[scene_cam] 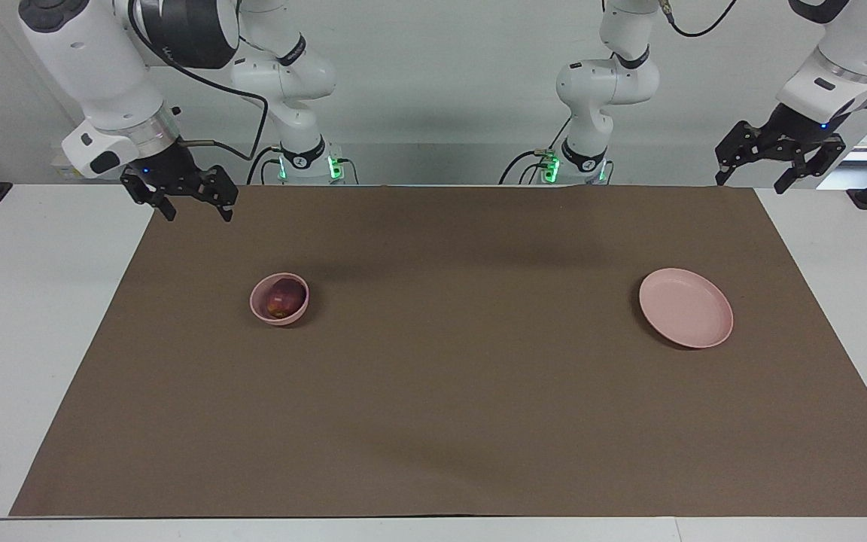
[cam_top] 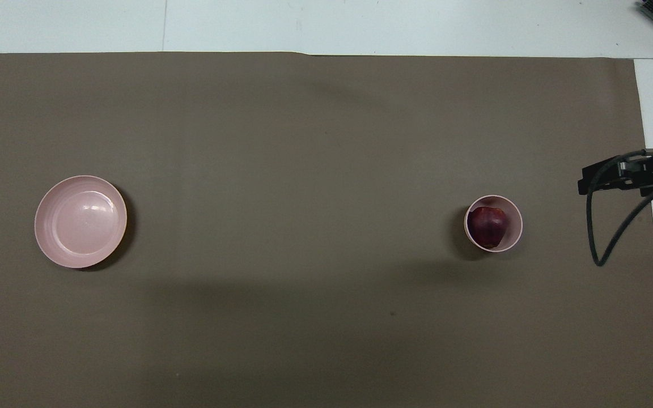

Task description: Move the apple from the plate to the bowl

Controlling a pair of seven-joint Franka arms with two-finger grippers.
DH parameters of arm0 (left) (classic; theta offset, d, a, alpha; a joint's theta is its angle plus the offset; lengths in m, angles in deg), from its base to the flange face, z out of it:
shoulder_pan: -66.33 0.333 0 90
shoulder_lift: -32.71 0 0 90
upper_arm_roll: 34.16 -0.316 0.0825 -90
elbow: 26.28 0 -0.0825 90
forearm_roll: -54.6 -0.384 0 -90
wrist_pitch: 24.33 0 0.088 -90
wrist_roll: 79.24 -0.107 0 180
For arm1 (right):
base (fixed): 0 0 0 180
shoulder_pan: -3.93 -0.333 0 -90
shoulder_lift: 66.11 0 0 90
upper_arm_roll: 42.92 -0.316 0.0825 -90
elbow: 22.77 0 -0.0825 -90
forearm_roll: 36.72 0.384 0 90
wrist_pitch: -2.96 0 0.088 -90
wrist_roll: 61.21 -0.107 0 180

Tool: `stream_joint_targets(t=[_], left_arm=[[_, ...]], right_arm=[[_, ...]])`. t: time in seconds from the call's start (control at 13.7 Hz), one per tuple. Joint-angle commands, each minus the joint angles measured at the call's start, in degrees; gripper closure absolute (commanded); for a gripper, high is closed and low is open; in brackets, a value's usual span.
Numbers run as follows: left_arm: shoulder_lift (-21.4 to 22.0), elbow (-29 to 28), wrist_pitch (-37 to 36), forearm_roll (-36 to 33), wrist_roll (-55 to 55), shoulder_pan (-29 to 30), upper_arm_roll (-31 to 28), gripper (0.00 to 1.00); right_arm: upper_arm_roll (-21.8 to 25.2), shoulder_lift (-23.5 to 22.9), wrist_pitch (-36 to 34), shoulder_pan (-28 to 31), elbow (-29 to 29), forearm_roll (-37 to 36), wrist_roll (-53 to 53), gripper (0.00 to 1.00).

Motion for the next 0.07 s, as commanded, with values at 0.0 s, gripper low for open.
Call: stream_joint_targets(t=[0.0], left_arm=[[1.51, -1.53, -0.43, -1.02, 0.04, 0.34, 0.12, 0.0]], right_arm=[[-0.17, 0.33, -0.52, -0.33, 0.37, 0.24, -0.35, 0.0]])
